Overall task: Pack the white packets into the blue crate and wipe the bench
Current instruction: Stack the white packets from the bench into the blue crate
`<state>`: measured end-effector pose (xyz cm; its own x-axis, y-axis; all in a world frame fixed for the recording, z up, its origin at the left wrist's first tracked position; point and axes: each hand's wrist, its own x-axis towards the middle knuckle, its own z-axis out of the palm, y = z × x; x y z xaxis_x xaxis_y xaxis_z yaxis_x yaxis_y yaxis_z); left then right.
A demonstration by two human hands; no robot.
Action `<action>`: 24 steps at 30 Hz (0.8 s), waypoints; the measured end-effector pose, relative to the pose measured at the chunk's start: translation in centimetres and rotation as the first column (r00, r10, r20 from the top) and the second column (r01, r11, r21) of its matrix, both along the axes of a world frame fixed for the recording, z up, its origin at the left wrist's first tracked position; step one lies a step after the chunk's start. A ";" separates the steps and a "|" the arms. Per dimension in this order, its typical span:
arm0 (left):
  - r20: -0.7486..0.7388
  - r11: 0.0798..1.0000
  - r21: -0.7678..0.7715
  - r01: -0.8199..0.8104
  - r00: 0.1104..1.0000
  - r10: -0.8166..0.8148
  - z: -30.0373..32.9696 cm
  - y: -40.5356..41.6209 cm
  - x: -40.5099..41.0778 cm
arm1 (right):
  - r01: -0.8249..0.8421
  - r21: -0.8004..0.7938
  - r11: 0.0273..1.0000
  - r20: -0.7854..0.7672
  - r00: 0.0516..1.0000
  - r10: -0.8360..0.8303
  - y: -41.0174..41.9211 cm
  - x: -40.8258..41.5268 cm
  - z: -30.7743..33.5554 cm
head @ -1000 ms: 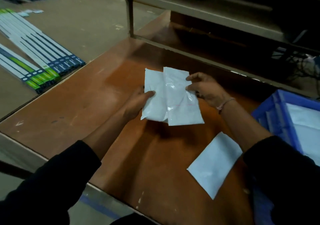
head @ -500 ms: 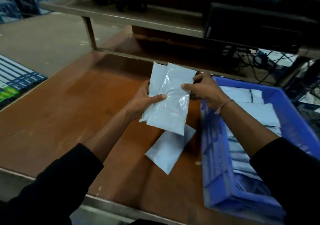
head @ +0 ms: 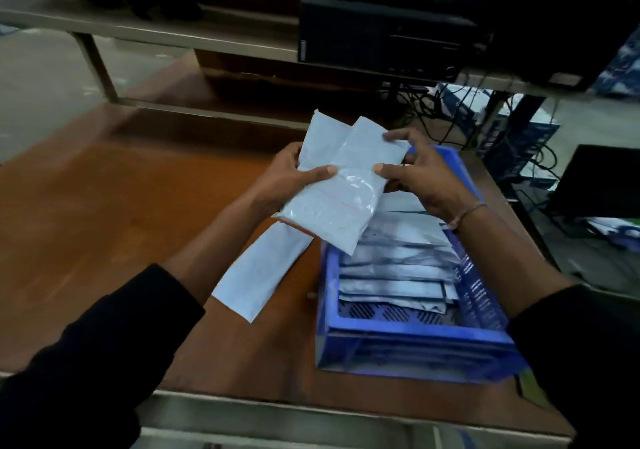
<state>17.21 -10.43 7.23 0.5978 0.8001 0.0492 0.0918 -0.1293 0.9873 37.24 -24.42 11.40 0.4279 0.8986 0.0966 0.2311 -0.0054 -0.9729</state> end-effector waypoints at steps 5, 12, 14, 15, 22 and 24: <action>-0.015 0.981 -0.003 -0.195 0.981 0.195 -0.2 0.3 2.2 | 0.380 0.050 0.924 -0.123 0.920 -0.372 -1.4 5.0 -0.6; -0.081 0.967 -0.072 -0.245 0.968 0.239 -0.1 0.5 1.4 | 0.664 -0.018 0.748 -0.081 0.744 -0.663 0.0 8.3 -4.6; -0.082 0.964 -0.088 -0.251 0.966 0.244 -0.1 0.4 1.4 | 0.660 -0.025 0.751 -0.088 0.747 -0.659 1.3 7.8 -5.5; -0.082 0.964 -0.092 -0.249 0.967 0.242 0.0 0.3 1.4 | 0.649 -0.040 0.760 -0.093 0.755 -0.649 2.1 7.6 -5.9; -0.084 0.979 -0.078 -0.191 0.979 0.184 -0.3 0.1 1.8 | 0.609 -0.130 0.782 0.313 0.774 -0.551 6.1 7.3 -6.7; -0.090 0.980 -0.062 -0.191 0.979 0.185 -0.4 0.2 1.9 | 0.610 -0.190 0.769 0.522 0.726 -0.447 5.7 7.6 -6.7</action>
